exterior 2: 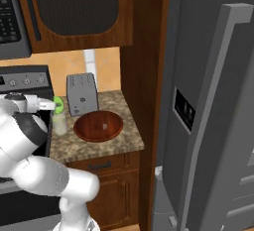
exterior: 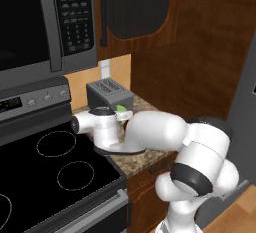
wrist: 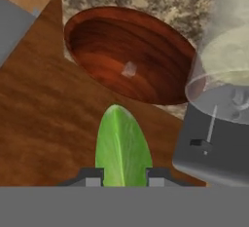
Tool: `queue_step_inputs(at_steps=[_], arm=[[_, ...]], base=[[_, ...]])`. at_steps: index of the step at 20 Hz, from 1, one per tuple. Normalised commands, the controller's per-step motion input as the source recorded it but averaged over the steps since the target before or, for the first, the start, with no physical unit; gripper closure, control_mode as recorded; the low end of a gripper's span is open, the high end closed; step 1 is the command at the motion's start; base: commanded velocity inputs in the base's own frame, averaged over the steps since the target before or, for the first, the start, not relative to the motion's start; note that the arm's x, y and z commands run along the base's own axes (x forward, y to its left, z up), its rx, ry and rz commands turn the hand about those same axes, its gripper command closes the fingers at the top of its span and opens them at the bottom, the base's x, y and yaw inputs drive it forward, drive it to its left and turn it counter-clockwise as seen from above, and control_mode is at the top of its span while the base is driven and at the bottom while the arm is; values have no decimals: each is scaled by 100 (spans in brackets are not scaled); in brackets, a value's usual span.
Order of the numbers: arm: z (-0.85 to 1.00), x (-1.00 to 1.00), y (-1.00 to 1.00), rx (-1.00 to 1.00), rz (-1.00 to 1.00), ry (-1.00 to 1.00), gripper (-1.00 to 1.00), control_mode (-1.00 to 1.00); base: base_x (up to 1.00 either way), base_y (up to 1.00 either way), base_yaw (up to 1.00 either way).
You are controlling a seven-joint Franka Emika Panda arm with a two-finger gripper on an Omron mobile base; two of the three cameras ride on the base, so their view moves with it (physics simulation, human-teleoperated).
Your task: Grab a lemon wedge from the fridge and one ice cube from the ice bowl, and put them in the glass of lemonade.
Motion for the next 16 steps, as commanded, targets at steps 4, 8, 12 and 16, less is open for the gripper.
queue_step_inputs(at_steps=[4, 8, 12, 16], arm=[[-13, 38, 29, 0, 0, -6, 100, -100], [-18, 19, 14, 0, 0, -14, 100, -100], [-23, 17, 17, 0, 0, -6, 100, -100], [-1, 36, 22, 0, 0, 5, 100, -100]], base=[[0, 0, 0], [0, 0, 0], [0, 0, 0], [0, 0, 0]])
